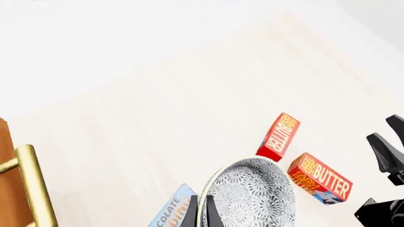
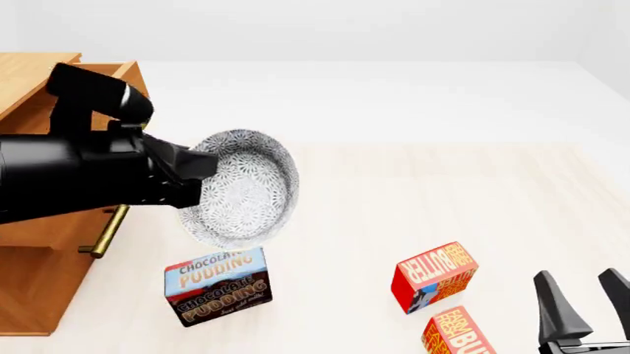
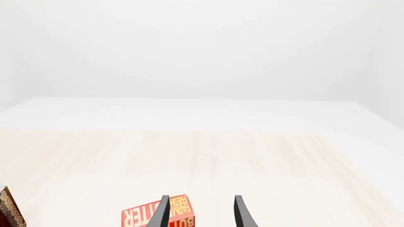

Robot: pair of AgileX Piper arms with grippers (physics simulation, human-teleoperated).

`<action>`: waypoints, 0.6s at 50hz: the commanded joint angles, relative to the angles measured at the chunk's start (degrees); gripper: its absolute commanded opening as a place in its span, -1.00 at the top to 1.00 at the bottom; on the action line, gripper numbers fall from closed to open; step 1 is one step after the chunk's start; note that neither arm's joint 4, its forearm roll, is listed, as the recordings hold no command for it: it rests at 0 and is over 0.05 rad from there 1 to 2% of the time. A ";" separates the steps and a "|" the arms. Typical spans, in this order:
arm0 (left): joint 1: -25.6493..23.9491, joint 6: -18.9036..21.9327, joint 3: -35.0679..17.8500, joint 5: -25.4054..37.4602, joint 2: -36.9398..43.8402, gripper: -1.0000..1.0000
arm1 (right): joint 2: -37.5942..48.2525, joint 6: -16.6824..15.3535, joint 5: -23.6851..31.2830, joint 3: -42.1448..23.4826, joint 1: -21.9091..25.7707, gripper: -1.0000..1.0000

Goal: Put the bowl in the top drawer of the cabinet.

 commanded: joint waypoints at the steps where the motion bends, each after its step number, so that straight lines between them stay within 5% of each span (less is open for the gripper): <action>1: 2.70 -2.24 -5.47 2.52 0.29 1.00 | -0.01 0.02 -0.01 0.00 0.06 -1.00; 30: 11.90 -3.19 -17.31 5.28 1.91 1.00 | -0.05 0.04 -0.11 0.00 0.34 -1.00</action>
